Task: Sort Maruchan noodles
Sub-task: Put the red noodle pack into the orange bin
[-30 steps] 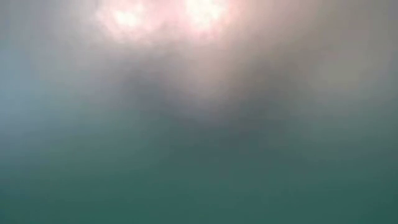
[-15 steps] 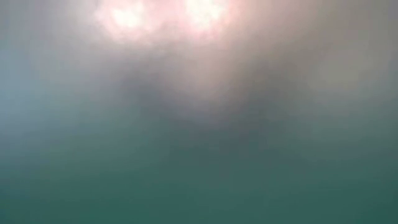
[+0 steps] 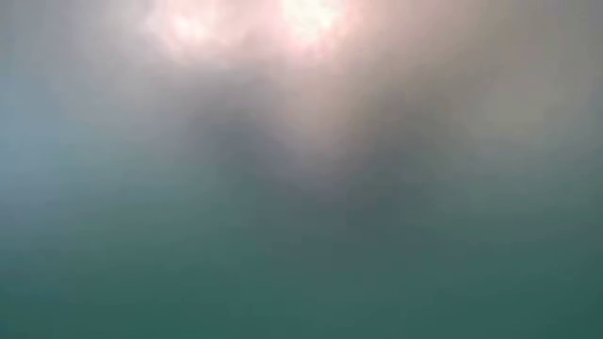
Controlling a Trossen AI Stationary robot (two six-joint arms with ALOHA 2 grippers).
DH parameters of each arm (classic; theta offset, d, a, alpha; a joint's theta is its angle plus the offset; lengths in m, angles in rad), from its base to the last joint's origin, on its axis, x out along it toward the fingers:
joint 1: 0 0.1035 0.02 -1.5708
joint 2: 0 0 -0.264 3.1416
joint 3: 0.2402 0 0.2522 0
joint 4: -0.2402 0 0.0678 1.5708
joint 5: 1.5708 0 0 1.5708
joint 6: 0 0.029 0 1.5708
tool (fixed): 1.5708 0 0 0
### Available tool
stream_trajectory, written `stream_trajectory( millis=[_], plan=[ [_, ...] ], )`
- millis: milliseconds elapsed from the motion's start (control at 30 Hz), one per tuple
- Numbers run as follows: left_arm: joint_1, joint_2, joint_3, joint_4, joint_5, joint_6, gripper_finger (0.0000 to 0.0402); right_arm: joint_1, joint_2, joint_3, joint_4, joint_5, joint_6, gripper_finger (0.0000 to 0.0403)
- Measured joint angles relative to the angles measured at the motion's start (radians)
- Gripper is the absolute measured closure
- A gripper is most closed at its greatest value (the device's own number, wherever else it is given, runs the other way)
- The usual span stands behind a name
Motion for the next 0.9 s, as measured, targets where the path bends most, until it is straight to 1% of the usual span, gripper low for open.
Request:
stream_trajectory(
  millis=[167, 333, 467, 700, 833, 900],
  plan=[
    [0.000, -0.035, 0.001, -0.060, -0.005, -0.017, 0.0228, 0.000, 0.000, 0.000, -0.007, -0.022, 0.000, 0.0241],
    [0.000, -0.053, 0.002, -0.081, -0.011, -0.020, 0.0228, 0.000, -0.019, 0.000, -0.014, -0.039, -0.012, 0.0241],
    [-0.001, -0.059, 0.002, -0.081, -0.011, -0.020, 0.0228, -0.009, -0.053, 0.000, -0.022, -0.048, -0.028, 0.0241],
    [-0.001, -0.065, 0.003, -0.088, -0.011, -0.023, 0.0228, -0.025, -0.136, 0.000, -0.110, -0.039, -0.080, 0.0241],
    [-0.002, -0.058, 0.003, -0.078, 0.011, -0.023, 0.0228, -0.015, -0.136, 0.000, -0.147, -0.039, -0.081, 0.0241],
    [-0.002, -0.043, 0.004, -0.060, 0.045, -0.021, 0.0228, -0.006, -0.122, 0.000, -0.145, -0.039, -0.080, 0.0241]
  ],
)
